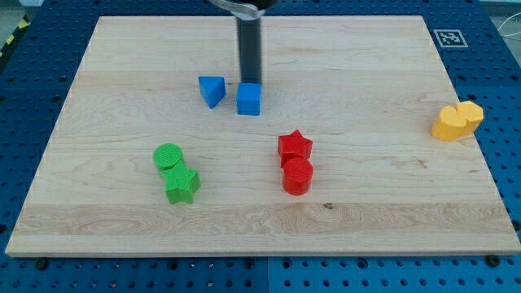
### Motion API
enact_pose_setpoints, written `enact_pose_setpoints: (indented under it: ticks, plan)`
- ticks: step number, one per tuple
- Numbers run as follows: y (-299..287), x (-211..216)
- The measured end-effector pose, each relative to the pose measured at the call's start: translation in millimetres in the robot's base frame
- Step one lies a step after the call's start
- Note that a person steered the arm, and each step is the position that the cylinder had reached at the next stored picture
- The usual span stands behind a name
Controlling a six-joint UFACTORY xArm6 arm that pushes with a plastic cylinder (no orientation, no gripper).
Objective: Push the red star along with the red circle towards the bottom center
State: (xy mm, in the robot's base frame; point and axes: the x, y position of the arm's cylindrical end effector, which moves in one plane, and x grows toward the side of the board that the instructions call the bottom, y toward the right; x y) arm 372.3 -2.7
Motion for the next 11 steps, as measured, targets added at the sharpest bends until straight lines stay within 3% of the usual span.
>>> enact_pose_setpoints:
  ticks: [3,5,8,11]
  plan:
    - [40.1,66.8]
    - [31.1,44.4]
    - [37.1,121.5]
    - [108.9,146.1]
